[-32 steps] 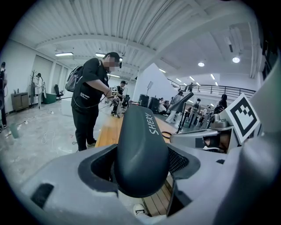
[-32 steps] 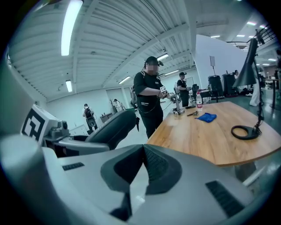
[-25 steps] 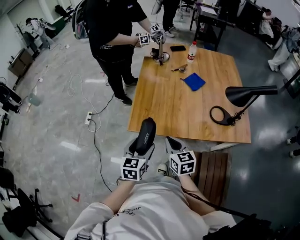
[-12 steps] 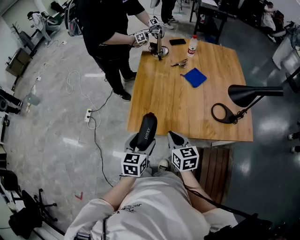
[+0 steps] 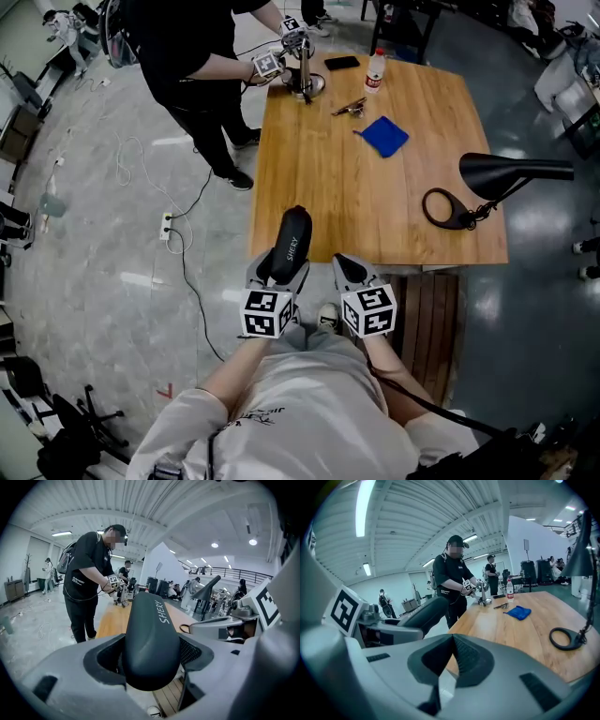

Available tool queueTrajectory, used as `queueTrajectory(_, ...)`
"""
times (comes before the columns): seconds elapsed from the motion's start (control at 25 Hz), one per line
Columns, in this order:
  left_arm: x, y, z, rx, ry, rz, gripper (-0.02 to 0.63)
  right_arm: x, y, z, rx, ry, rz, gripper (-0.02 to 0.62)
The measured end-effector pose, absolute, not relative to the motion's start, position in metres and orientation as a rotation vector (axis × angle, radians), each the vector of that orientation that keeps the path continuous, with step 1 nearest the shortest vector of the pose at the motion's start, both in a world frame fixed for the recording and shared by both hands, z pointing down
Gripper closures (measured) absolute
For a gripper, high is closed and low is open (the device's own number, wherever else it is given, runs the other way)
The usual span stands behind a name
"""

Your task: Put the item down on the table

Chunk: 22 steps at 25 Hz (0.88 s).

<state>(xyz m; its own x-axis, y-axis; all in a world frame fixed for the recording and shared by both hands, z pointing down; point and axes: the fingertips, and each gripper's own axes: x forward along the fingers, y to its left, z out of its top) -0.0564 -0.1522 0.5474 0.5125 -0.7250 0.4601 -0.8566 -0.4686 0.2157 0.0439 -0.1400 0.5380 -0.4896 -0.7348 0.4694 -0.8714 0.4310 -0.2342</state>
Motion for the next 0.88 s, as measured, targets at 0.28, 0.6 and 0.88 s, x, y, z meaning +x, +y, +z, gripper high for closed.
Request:
queueTrajectory(0.28,-0.049,-0.195,0.596,2.338,-1.295,0.527,0.267,0.045,-0.175,0.577,1.364,-2.335,0.672,0.592)
queueTrajectory(0.6,-0.048,-0.24,0.68,2.209,-1.285,0.623,0.267,0.045,-0.219,0.629,1.378,-2.299,0.754,0.592)
queueTrajectory(0.88,-0.046,-0.259,0.73,2.127,-1.25,0.667,0.267,0.043,-0.236,0.659,1.381,-2.274,0.778,0.592)
